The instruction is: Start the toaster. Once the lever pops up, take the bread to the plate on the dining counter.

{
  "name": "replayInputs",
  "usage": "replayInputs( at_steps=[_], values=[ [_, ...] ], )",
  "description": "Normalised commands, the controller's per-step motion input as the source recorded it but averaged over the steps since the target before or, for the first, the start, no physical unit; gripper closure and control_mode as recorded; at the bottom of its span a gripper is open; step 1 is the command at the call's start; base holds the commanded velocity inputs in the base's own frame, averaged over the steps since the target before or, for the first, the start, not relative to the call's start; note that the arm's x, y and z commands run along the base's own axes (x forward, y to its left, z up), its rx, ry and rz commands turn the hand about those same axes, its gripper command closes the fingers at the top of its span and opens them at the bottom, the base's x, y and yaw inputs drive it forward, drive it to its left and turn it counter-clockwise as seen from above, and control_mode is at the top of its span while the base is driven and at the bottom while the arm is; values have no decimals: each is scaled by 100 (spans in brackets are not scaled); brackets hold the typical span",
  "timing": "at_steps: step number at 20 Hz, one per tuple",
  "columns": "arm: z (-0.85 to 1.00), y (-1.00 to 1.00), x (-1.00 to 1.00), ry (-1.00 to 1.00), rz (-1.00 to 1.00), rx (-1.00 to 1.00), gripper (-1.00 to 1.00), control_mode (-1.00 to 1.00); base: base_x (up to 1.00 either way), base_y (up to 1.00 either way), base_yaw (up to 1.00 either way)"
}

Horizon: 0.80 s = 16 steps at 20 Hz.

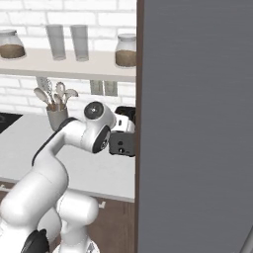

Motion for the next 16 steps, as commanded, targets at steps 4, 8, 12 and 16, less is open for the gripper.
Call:
replayInputs(
  at_steps=[4, 8, 12, 16],
  values=[
    [19, 0, 0, -3, 0, 0, 100, -100, 0, 0, 0],
    [0, 6, 0, -7, 0, 0, 100, -100, 0, 0, 0],
    [0, 22, 8, -7, 0, 0, 100, -100, 0, 0, 0],
    [0, 29, 12, -1, 0, 0, 100, -100, 0, 0, 0]
  ],
)
